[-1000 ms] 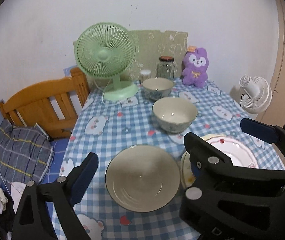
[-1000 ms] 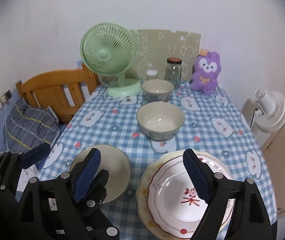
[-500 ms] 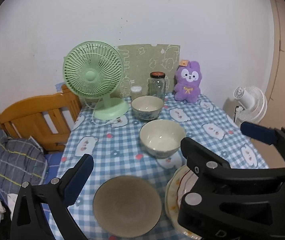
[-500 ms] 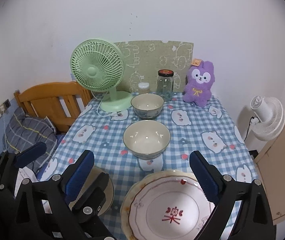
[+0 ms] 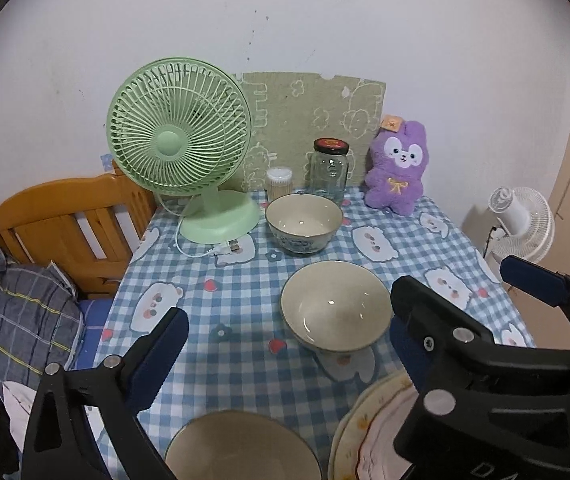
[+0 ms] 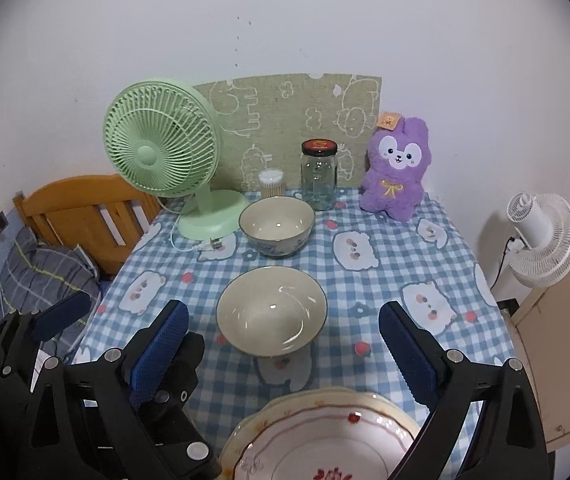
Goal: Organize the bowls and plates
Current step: 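Move both tools to the rim of the second large cream bowl, then close both tools on the second large cream bowl rim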
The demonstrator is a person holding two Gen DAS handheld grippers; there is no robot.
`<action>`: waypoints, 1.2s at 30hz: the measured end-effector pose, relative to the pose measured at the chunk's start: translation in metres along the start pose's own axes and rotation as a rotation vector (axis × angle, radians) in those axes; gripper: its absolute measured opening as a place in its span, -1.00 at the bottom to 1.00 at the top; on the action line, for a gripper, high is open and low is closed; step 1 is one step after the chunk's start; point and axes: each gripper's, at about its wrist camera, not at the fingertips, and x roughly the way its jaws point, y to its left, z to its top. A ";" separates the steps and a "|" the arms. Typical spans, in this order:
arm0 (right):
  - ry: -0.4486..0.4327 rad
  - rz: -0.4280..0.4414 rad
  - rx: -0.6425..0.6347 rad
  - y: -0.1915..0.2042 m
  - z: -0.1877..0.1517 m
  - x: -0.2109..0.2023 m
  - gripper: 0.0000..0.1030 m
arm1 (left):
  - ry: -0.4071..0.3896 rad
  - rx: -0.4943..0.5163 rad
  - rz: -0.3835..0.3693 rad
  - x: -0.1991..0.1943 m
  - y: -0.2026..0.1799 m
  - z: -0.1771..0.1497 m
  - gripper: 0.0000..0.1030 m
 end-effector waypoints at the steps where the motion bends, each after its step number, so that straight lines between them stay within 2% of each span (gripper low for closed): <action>1: 0.003 -0.001 -0.007 0.000 0.003 0.006 0.90 | 0.010 0.007 -0.001 0.005 -0.001 0.002 0.78; 11: 0.016 -0.009 0.015 -0.017 0.018 0.048 0.87 | 0.045 -0.007 0.054 0.051 0.008 0.022 0.78; 15: 0.040 -0.009 0.019 -0.022 0.019 0.067 0.83 | 0.068 0.025 0.067 0.072 0.005 0.026 0.77; 19: 0.101 -0.016 0.057 -0.032 0.019 0.091 0.51 | 0.113 0.036 0.066 0.093 0.004 0.027 0.60; 24: 0.137 -0.023 0.064 -0.037 0.013 0.110 0.50 | 0.164 0.033 0.053 0.116 0.003 0.025 0.49; 27: 0.167 -0.021 0.054 -0.040 0.011 0.124 0.34 | 0.192 0.045 0.051 0.128 0.002 0.022 0.35; 31: 0.191 -0.019 0.062 -0.042 0.005 0.137 0.25 | 0.241 0.043 0.021 0.141 0.002 0.018 0.21; 34: 0.211 -0.010 0.080 -0.046 0.001 0.146 0.19 | 0.261 0.042 0.031 0.148 0.001 0.016 0.08; 36: 0.227 -0.010 0.087 -0.048 -0.001 0.151 0.13 | 0.283 0.042 0.012 0.153 0.000 0.014 0.06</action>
